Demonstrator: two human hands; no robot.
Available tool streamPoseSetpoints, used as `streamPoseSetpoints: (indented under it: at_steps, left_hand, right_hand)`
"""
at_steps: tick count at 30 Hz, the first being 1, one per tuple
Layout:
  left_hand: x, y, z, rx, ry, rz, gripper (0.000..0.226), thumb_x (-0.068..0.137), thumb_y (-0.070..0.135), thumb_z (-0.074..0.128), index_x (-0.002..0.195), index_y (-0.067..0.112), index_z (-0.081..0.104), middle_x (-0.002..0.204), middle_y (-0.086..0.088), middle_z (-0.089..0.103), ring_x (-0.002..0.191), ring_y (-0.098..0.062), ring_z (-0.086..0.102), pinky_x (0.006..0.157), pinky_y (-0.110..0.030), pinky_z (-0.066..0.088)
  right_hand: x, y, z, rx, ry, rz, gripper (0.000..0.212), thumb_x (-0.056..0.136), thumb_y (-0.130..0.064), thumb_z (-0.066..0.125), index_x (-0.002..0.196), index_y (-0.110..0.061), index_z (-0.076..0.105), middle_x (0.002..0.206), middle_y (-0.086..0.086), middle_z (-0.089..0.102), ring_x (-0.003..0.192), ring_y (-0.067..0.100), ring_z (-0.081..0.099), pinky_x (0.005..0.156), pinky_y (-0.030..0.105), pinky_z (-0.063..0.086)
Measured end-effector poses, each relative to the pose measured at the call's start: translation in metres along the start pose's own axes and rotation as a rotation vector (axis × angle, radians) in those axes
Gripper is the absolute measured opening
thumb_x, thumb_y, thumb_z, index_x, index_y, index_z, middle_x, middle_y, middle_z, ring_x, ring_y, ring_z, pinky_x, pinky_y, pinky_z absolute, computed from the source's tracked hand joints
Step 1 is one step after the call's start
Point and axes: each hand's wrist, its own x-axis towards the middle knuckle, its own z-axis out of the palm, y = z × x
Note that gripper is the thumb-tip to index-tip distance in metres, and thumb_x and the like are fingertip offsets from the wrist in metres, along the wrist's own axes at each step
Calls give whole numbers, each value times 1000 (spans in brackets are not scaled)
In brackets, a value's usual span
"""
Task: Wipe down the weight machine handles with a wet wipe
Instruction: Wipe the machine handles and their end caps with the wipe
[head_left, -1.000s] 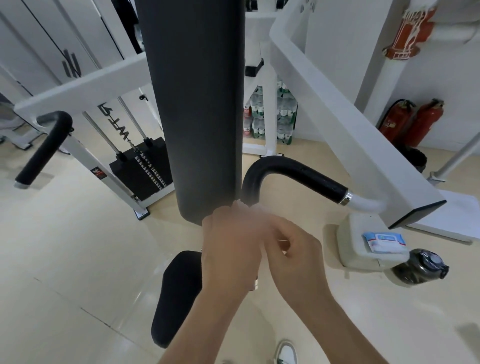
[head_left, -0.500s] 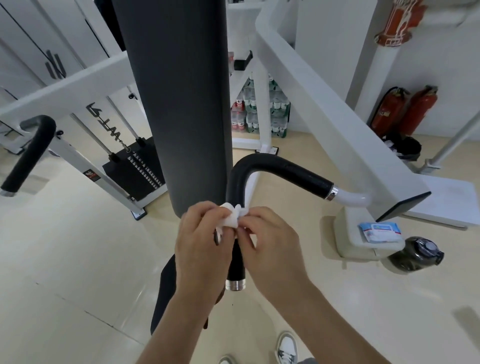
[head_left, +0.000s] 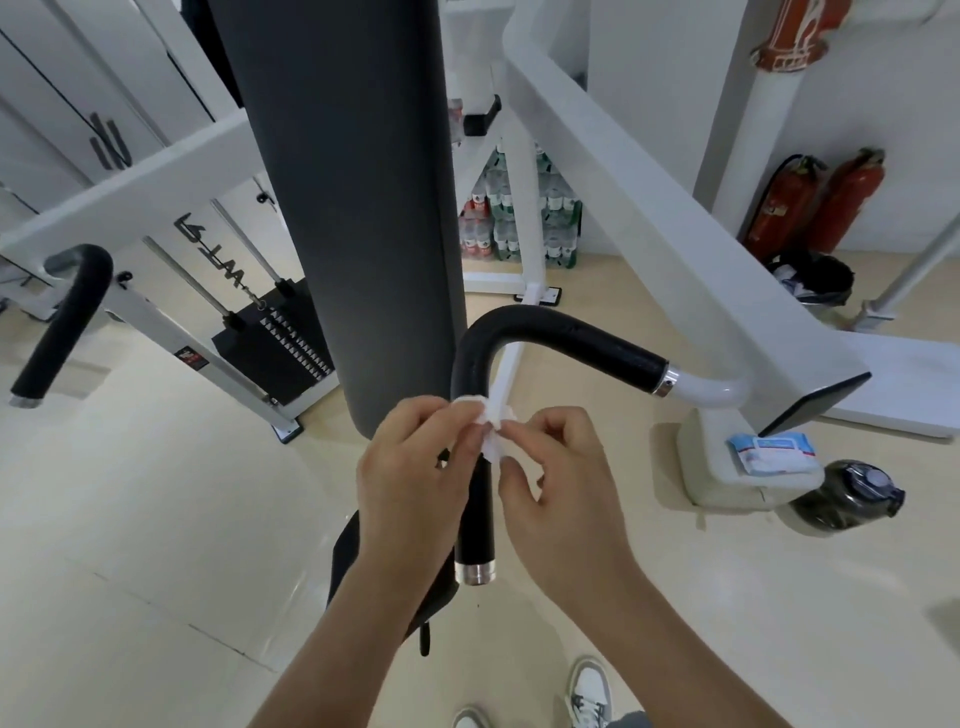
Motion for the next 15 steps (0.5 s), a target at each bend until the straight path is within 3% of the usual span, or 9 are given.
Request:
streamPoseSetpoints:
  at_steps: [4, 8, 12, 15]
  left_hand:
    - [-11, 3, -3, 3, -50, -7, 7, 80, 19, 73, 85, 15, 75, 76, 6, 64, 61, -2, 53, 64, -4, 40]
    - [14, 4, 1, -119, -20, -283, 13, 84, 21, 69, 88, 32, 66, 77, 12, 62, 68, -3, 58, 63, -14, 46]
    - [4, 10, -6, -6, -72, -258, 14, 80, 14, 69, 88, 25, 64, 68, 8, 59, 62, -7, 55, 56, -16, 39]
    - [12, 0, -8, 70, -110, -284, 15, 83, 13, 65, 90, 26, 62, 62, 7, 58, 58, -13, 56, 56, -24, 43]
  right_hand:
    - [0, 2, -4, 58, -37, 72, 20, 92, -21, 58, 110, -22, 67, 97, -13, 56, 83, 5, 58, 72, 17, 50]
    - [-2, -4, 0, 144, -110, 131, 35, 89, -26, 64, 122, -31, 56, 94, -16, 63, 83, 3, 62, 78, 20, 54]
    - [6, -8, -3, 91, -108, 103, 31, 83, -27, 70, 111, -36, 58, 82, -8, 68, 78, 7, 63, 75, 23, 53]
    - [9, -7, -2, 56, -134, 111, 49, 84, -25, 70, 127, -38, 51, 82, -9, 67, 78, 5, 63, 80, 23, 52]
